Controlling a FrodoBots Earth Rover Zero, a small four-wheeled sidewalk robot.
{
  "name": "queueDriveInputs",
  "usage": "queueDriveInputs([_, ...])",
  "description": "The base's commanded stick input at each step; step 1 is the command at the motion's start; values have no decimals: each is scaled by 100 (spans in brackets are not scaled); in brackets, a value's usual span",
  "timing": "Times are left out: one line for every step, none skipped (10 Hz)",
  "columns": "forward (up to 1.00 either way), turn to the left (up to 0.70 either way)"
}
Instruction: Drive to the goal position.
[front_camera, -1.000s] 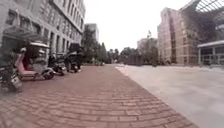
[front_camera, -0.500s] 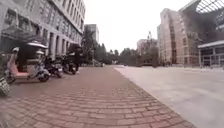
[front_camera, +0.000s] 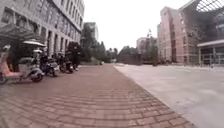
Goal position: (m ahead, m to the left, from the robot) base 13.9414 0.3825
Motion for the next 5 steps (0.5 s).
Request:
queueDriveInputs([70,0])
queueDriveInputs([70,0])
queueDriveInputs([70,0])
queueDriveInputs([70,1])
queueDriveInputs([70,3])
